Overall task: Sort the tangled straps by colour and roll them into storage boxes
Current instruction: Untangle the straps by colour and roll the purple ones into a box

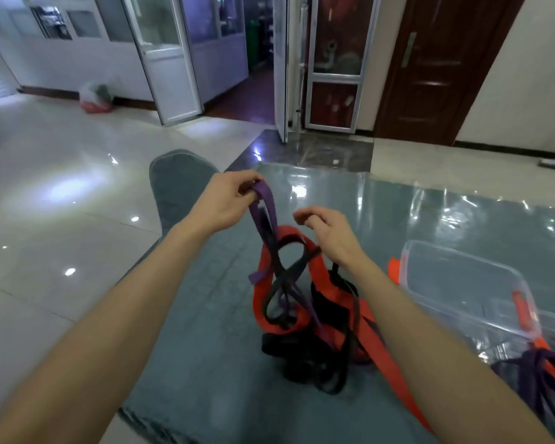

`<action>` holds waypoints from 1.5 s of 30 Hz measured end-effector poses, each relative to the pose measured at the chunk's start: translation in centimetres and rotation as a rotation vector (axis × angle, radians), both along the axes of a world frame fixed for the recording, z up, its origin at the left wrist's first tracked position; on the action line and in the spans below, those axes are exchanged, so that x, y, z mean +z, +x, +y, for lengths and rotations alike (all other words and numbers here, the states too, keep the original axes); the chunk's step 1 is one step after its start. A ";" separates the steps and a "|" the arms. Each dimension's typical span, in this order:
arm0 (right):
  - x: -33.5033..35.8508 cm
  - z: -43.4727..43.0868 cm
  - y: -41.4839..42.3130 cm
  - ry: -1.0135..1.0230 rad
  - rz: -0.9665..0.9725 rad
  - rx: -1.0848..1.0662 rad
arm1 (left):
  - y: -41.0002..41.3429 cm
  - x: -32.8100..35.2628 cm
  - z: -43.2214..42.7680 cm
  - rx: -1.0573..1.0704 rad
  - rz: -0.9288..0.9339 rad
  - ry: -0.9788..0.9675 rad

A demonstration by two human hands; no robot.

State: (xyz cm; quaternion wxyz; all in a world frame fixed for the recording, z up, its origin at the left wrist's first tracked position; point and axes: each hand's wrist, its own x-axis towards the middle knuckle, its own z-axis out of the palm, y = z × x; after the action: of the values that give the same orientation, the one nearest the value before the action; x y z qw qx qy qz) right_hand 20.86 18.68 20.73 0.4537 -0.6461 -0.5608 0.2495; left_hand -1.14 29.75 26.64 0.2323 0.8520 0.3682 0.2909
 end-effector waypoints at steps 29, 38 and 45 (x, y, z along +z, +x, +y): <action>-7.0 -0.9 4.5 -0.414 0.144 -0.042 | -7.9 -4.9 5.1 0.520 -0.488 -0.632; -13.4 -7.6 7.0 -0.817 -0.569 -0.193 | -4.4 -19.7 -3.4 0.185 0.654 -0.198; -17.1 -11.1 5.8 -0.562 -0.678 -0.181 | 2.4 -26.8 -10.0 -0.188 0.642 -0.307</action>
State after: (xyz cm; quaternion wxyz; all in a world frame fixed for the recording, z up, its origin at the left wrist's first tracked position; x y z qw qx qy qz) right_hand 26.62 7.63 3.65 0.0712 -0.8360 -0.5294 0.1254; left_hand 1.29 19.75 -0.20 0.2554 0.8852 0.3819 -0.0726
